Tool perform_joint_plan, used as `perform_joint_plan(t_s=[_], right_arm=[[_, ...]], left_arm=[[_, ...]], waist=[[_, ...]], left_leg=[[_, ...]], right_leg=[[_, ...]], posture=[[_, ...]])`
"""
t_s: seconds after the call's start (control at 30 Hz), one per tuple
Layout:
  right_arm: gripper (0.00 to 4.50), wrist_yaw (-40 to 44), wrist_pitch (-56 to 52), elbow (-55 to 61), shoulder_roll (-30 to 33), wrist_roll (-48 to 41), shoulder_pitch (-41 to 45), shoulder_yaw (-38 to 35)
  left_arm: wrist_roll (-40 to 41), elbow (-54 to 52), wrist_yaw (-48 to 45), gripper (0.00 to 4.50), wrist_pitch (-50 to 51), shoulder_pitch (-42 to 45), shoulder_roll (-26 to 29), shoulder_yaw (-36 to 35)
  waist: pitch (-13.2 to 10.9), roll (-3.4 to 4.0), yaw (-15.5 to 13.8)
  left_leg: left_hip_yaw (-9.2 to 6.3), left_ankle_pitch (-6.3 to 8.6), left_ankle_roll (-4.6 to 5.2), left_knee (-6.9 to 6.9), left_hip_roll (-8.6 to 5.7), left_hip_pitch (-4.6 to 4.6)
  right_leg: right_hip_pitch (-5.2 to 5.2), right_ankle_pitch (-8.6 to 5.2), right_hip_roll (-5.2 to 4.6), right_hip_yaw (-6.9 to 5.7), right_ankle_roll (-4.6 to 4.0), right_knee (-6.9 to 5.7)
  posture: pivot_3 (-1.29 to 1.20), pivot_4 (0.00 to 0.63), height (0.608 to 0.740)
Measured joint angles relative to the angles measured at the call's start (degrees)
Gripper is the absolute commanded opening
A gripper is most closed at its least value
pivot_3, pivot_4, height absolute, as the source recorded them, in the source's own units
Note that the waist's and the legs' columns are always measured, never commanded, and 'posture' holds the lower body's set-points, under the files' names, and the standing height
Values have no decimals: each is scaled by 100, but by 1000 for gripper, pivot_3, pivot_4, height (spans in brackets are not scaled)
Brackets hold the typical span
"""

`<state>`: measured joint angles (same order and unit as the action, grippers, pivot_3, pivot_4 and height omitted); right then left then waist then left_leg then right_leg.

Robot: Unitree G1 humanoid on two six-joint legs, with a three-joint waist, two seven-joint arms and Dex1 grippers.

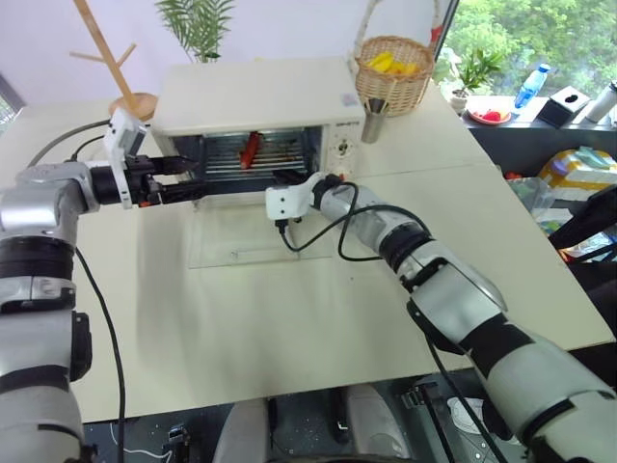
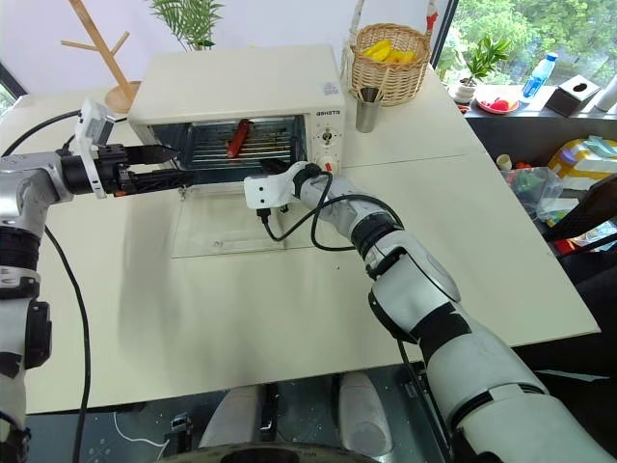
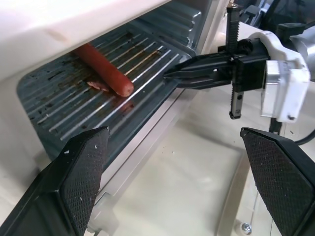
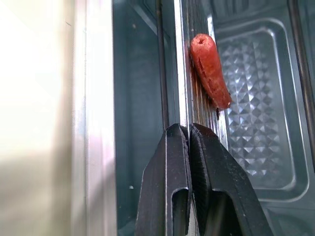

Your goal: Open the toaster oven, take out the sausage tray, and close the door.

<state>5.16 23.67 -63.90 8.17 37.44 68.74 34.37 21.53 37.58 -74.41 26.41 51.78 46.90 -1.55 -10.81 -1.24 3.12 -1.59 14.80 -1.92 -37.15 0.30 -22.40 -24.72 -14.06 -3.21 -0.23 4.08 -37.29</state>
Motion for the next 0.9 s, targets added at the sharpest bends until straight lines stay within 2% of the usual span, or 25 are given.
perform_joint_plan(t_s=[0.17, 0.27, 0.33, 0.9], right_arm=[[51, 98, -4, 239, 2, -1, -102, -1], [959, 76, -19, 193, -36, -4, -94, -21], [1927, 34, -52, 81, -102, 9, -70, -16], [1927, -341, -361, -1069, -498, 236, 612, 19]], left_arm=[[-73, 32, -24, 4500, -65, 44, -54, 0], [-92, 38, -20, 4500, -70, 57, -84, -1], [-93, 38, -19, 4500, -70, 59, -84, -2], [-93, -11, -10, 4500, -40, 59, -79, -48]], waist=[[0, 0, 91], [0, 0, 96], [0, 0, 91], [0, 0, 85]], left_leg=[[1, 0, 0, 1, 3, 0], [1, 0, 0, 1, 4, 0], [0, 0, 0, 1, 5, 0], [0, 0, -1, 0, 5, 0]], right_leg=[[0, 0, 2, 0, 0, 2], [0, 0, 2, 1, 0, 2], [0, 0, 2, 0, -1, 1], [-1, 1, 1, 1, -2, 0]], posture=[[0, 150, 740], [0, 150, 740], [0, 150, 740], [0, 150, 740]])
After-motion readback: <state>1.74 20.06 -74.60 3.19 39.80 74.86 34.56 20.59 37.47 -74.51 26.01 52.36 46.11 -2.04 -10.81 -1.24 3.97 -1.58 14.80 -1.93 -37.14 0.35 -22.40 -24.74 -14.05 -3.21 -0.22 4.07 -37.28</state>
